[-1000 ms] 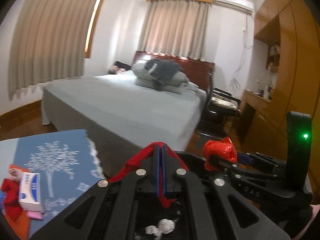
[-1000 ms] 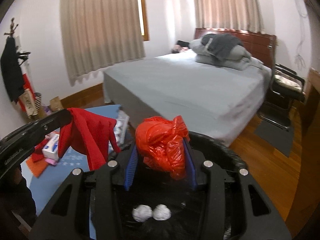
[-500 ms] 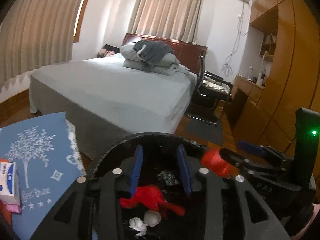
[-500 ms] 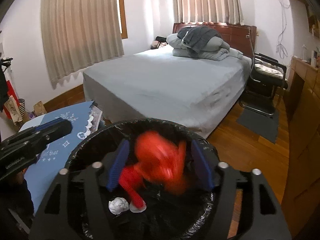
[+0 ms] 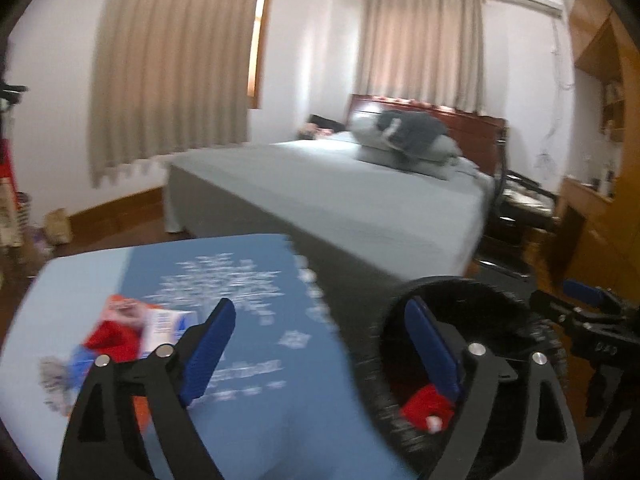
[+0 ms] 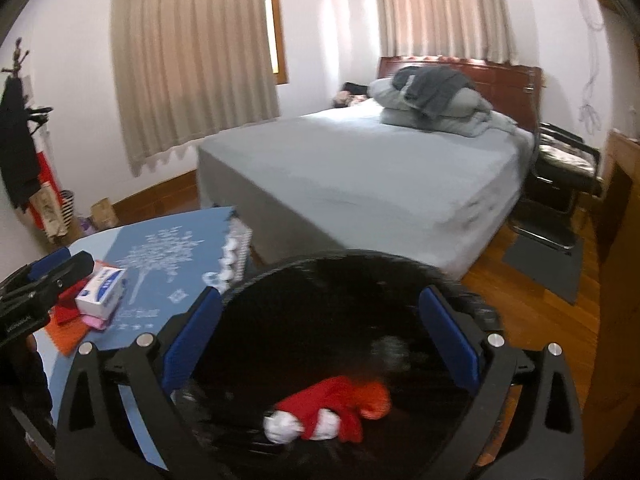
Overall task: Collect trash
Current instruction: 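Bring both open tools back over the trash pile on the table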
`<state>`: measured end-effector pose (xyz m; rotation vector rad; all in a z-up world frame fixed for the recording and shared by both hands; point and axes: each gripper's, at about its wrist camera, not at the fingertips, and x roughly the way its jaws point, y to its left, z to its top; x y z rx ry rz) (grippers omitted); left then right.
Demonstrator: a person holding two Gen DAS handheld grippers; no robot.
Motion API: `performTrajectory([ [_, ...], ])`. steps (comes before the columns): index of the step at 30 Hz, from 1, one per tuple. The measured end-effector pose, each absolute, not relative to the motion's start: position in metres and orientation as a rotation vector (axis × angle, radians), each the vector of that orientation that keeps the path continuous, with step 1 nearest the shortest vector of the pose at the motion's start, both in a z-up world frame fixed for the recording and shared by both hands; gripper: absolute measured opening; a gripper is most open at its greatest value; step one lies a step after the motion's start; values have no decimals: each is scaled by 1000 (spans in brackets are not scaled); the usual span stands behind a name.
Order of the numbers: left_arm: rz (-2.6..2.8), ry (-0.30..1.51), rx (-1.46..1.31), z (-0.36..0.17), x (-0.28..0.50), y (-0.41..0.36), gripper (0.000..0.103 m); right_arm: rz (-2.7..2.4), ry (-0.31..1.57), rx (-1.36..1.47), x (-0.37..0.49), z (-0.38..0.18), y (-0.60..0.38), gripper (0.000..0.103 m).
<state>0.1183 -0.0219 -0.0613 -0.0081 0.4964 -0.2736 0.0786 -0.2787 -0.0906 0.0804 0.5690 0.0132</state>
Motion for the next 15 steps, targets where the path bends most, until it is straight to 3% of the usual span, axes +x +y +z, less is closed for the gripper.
performTrajectory([
  [15,49,527,-8,-84,100,108,86,231,614,19,120,-105,-151,96],
])
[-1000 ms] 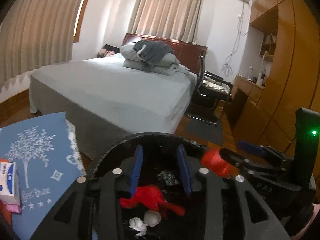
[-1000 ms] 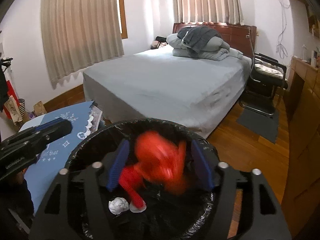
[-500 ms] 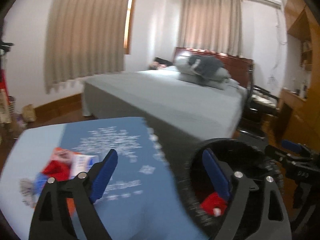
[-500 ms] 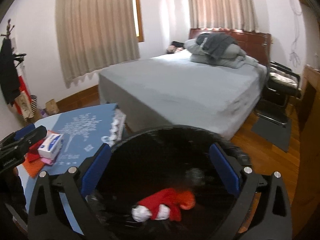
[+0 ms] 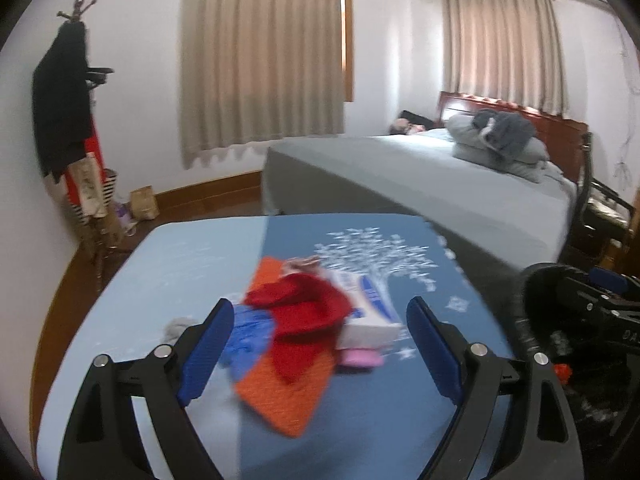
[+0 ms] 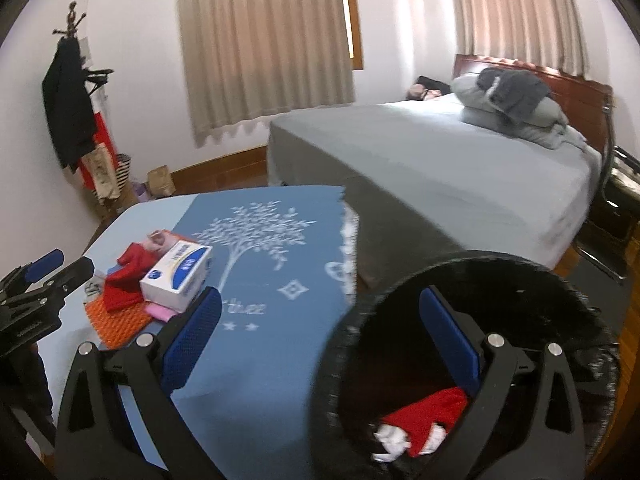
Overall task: Collect trash
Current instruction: 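Bring both open tools back over the trash pile on the table, then grasp the grey sock with the left tool while the right tool grasps the alcohol-pads box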
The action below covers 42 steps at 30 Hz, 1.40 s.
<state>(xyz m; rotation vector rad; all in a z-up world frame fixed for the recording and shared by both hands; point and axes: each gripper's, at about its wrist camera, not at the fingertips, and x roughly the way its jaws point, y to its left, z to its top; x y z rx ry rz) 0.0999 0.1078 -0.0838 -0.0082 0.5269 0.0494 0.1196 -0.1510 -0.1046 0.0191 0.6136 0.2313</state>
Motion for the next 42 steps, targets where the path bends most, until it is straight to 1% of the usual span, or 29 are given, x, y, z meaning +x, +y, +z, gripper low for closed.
performTrajectory([
  [10,204,560,-38,-107,99,171,86,293,658,1,143,-129,-101,96],
  [22,291,634,-53,-140,114,219,86,376,730,-43,165,-157,-37,96],
  [29,273,693,-77,-152,132,230,85,395,753,-56,173,-163,-16,96],
  [42,268,690,-110,-156,135,233,84,394,782,-89,187,-170,9,96],
])
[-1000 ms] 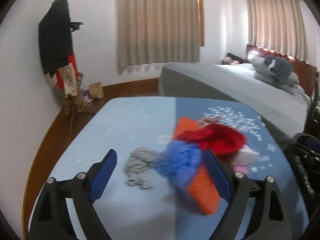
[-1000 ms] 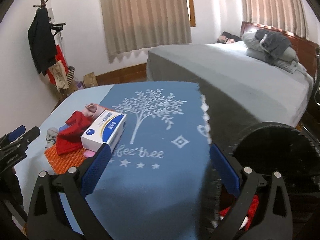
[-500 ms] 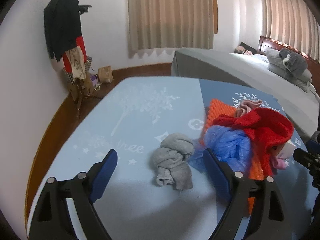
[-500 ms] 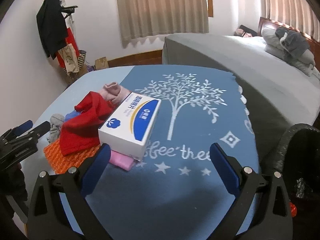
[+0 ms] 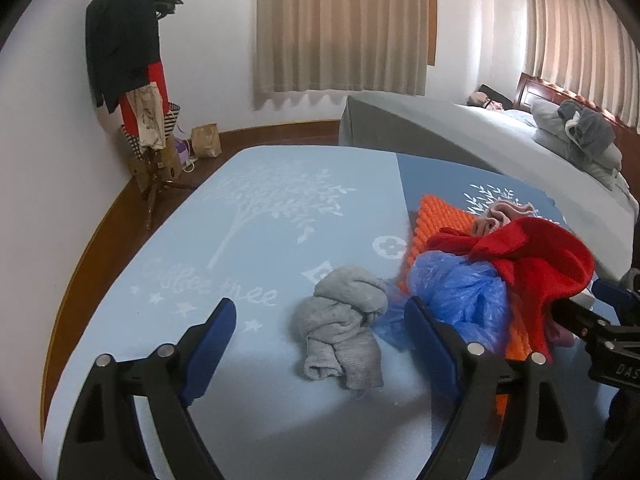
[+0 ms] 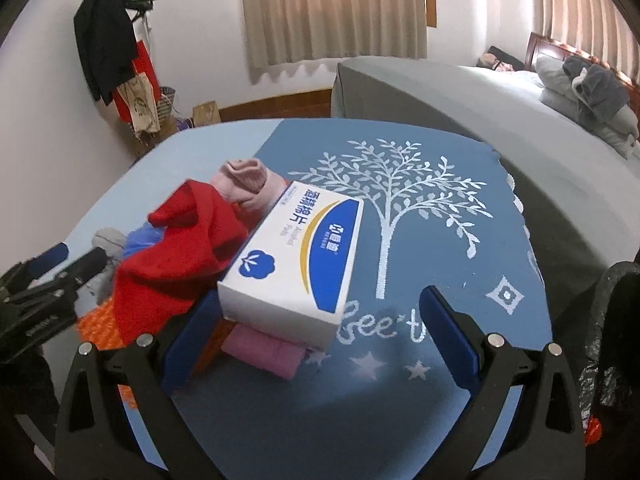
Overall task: Collect trash
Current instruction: 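Grasp the grey sock with the left tool while the right tool grasps the alcohol-pads box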
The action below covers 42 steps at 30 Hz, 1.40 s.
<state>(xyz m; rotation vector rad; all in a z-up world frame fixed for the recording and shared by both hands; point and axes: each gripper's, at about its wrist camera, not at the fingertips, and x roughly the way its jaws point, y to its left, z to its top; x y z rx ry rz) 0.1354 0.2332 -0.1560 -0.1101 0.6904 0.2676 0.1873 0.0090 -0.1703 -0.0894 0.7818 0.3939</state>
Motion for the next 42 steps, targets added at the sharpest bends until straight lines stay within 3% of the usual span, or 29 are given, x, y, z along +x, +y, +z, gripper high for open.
performTrajectory([
  [18,262,700,-107,-159,135,234,84,353,820,-42,211,-178,-19,96],
  [20,262,700,-109,-158,138,234,84,368,837,-39,215,-180,-17,92],
  [21,260,701,-110,-158,140,234,84,378,847,-37,216,-181,-16,81],
  [22,256,703,-110,-158,141,234,81,400,865,-34,217,-183,-14,71],
  [24,244,718,-109,-160,147,233,75,419,882,-28,218,-185,-13,63],
  [28,208,762,-122,-166,158,233,50,425,869,-22,212,-182,-16,61],
  [31,200,764,-139,-168,158,234,44,410,851,-23,206,-179,-21,60],
  [42,239,746,-138,-164,131,232,43,333,861,-93,182,-181,-39,61],
])
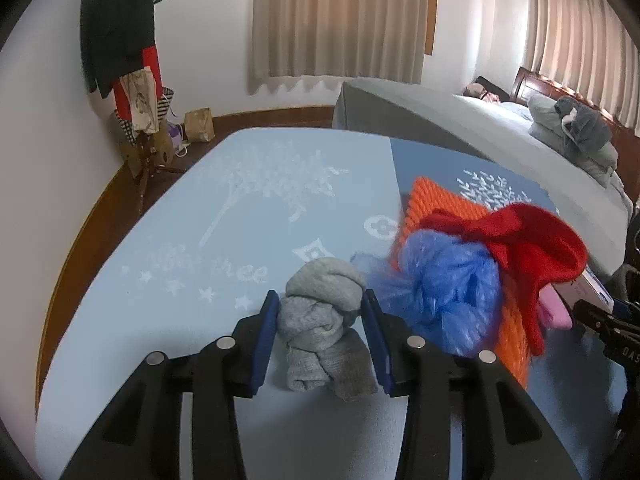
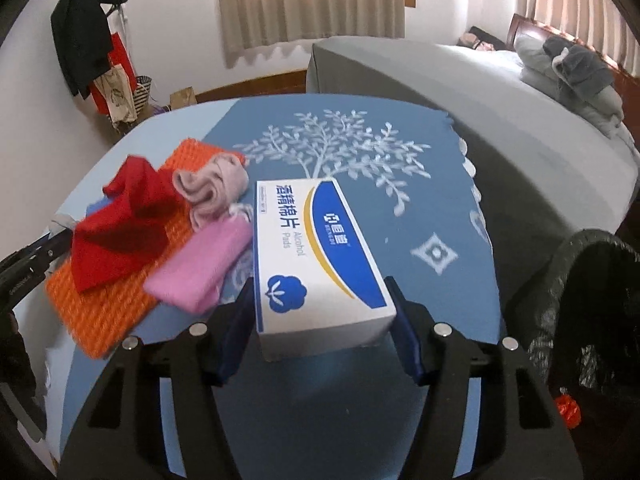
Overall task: Collect trash
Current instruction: 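Grasp the grey sock with the left tool while the right tool grasps the alcohol-pads box, then carry the grey sock and white box over the black bin and open both tools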
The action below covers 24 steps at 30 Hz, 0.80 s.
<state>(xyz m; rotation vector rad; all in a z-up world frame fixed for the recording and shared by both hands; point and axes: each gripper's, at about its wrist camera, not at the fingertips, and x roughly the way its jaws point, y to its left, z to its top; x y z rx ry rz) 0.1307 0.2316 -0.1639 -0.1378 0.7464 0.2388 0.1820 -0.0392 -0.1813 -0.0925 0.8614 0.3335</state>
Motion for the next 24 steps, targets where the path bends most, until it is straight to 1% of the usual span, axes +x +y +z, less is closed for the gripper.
performTrajectory([
  [2,232,764,-137,-166,134,232,46,342,870,-88,183,-184,-39,62],
  [4,234,767,-136,-167,136,232,48,345,861,-77,185,-182,-40,73],
  [6,234,777,-138,-168,138,233,51,342,849,-80,188,-180,-38,76],
  [7,236,784,-139,-169,138,233,53,340,849,-81,190,-180,-37,76],
  [10,235,807,-142,-173,141,234,53,330,870,-59,200,-185,-38,76],
  [11,233,809,-141,-174,141,233,53,330,878,-54,201,-186,-38,76],
  [12,229,809,-141,-174,140,233,53,334,884,-49,202,-187,-39,70],
  [13,224,810,-143,-174,140,233,49,344,886,-43,201,-187,-39,61],
  [14,227,809,-144,-174,139,233,47,350,887,-43,201,-186,-39,61],
  [18,224,787,-159,-170,133,233,42,348,868,-39,195,-180,-42,59],
  [24,234,724,-153,-151,117,226,42,350,813,-25,183,-157,-52,56],
])
